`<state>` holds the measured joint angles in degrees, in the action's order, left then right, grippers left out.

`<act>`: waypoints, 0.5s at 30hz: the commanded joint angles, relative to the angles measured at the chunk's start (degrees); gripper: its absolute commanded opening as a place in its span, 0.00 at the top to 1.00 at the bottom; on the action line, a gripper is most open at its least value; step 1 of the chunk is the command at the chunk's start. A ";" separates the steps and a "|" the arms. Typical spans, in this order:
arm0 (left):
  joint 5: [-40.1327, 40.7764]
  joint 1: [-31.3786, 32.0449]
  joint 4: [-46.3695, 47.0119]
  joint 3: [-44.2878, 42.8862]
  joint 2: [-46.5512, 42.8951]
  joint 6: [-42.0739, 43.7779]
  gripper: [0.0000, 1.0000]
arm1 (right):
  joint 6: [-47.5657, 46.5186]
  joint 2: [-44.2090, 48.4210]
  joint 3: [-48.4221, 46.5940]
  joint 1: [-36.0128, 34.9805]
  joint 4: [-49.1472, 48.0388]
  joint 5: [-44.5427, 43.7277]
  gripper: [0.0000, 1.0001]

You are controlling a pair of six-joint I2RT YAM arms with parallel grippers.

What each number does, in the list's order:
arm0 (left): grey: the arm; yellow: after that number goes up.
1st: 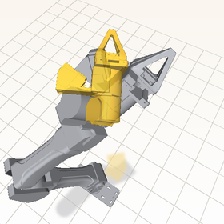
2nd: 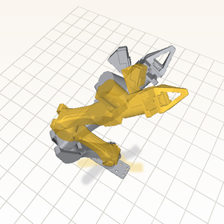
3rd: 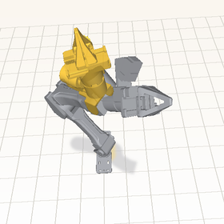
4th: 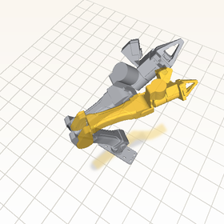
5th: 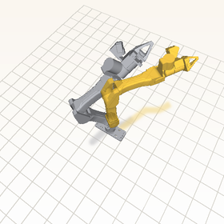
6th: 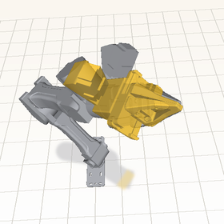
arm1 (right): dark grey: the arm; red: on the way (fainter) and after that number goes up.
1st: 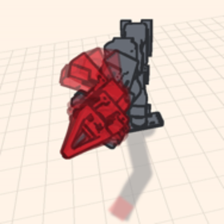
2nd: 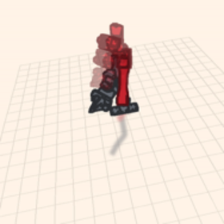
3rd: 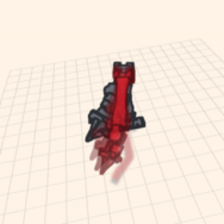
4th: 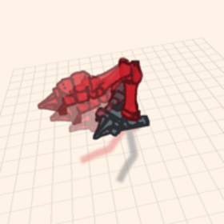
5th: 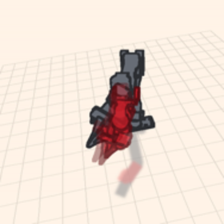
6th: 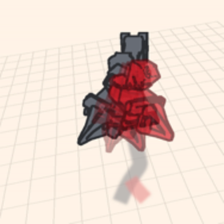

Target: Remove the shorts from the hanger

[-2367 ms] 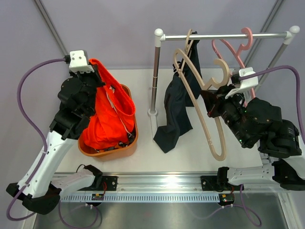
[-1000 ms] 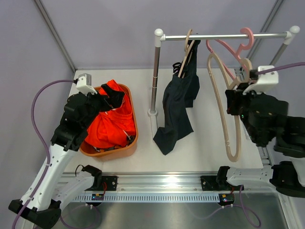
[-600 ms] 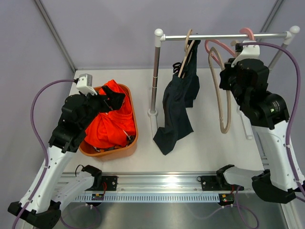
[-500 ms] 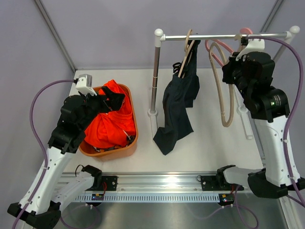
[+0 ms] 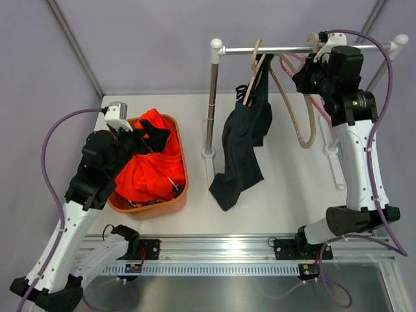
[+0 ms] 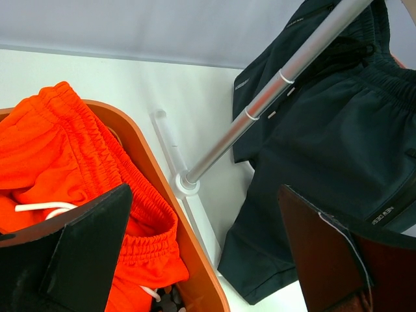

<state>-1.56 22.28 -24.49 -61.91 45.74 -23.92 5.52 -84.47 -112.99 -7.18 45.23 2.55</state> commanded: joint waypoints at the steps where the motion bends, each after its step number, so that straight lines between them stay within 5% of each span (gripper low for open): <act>1: -2.04 -0.05 1.55 0.82 -0.47 1.25 0.01 | -0.69 -1.57 -3.20 0.76 -1.99 0.79 1.00; 11: -2.57 -0.05 2.52 2.14 0.05 1.25 0.01 | 1.95 3.16 5.22 0.76 -1.90 -3.85 1.00; 15: -2.83 -0.05 2.87 2.67 0.23 1.16 0.01 | 3.27 6.24 6.99 0.76 -1.55 -4.65 0.74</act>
<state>-2.46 22.28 -24.27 -59.51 45.87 -23.73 7.46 -80.97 -107.26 -6.90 42.92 0.03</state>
